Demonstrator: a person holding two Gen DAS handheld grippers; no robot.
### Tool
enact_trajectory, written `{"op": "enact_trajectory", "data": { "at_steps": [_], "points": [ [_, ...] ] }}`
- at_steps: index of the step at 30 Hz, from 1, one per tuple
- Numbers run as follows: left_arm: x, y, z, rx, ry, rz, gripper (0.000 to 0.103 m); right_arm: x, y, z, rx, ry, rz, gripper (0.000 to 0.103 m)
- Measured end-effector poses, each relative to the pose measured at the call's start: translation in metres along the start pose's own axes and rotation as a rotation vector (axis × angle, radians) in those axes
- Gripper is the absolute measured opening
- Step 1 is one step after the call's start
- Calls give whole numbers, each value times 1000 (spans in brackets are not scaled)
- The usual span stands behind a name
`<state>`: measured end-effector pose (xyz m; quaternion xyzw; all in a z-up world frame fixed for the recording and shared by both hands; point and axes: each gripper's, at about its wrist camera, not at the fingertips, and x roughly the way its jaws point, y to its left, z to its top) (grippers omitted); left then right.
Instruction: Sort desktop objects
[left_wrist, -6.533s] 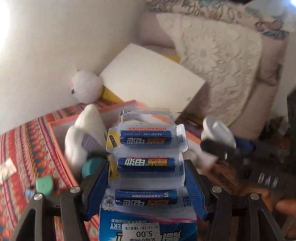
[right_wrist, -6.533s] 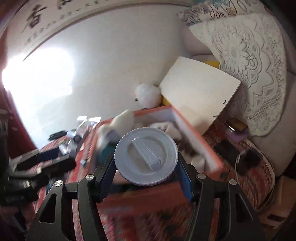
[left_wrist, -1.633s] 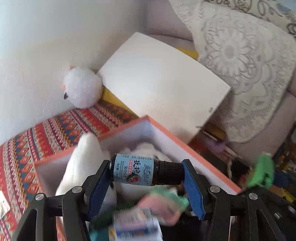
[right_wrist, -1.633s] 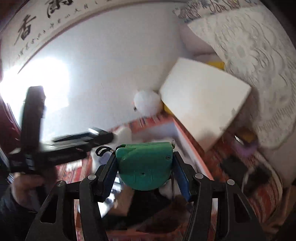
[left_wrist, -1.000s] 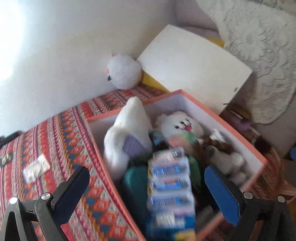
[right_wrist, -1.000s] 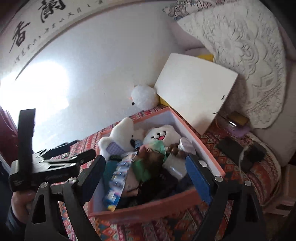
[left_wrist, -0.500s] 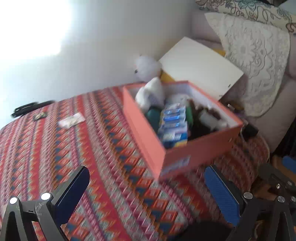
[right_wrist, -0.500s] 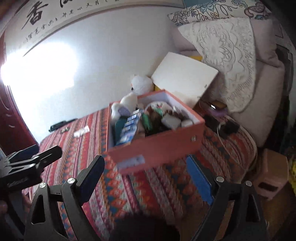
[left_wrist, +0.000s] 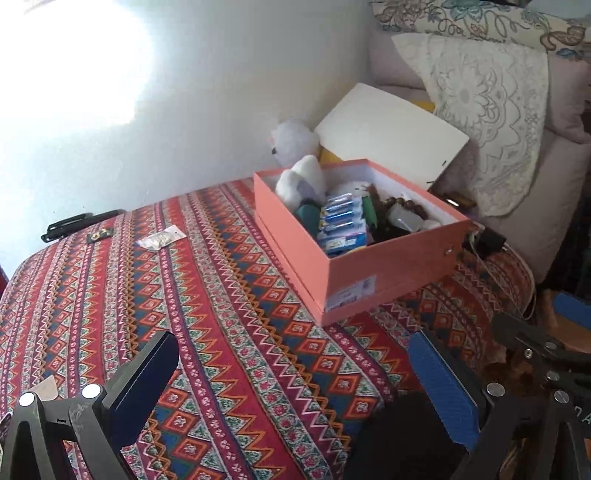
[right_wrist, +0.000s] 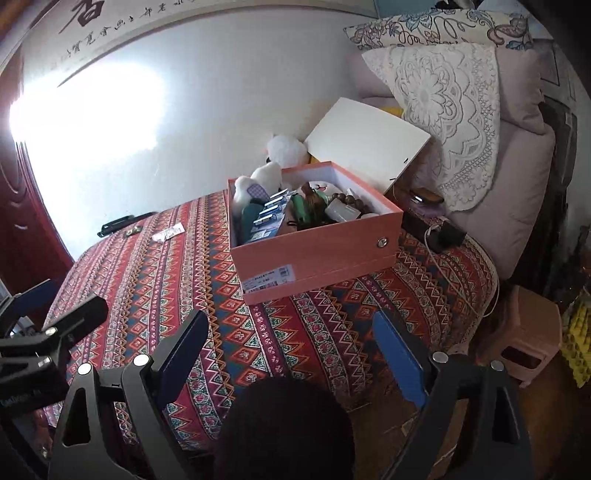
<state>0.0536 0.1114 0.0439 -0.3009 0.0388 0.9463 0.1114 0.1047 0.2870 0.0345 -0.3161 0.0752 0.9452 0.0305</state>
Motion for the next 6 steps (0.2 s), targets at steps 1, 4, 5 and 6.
{"op": "enact_trajectory", "data": {
  "at_steps": [1, 4, 5, 6],
  "points": [
    [-2, -2, -1, 0, -3, -8, 103, -1, 0, 0, -1, -2, -1, 93],
    [-5, -6, -1, 6, -20, -19, 103, -6, -1, -1, -1, -8, -4, 93],
    [-6, -7, -1, 11, -27, -18, 103, -6, -2, -1, 1, -7, -3, 93],
    [-6, -9, -1, 16, -35, -17, 103, -6, -2, -1, 2, -4, -2, 94]
  ]
}}
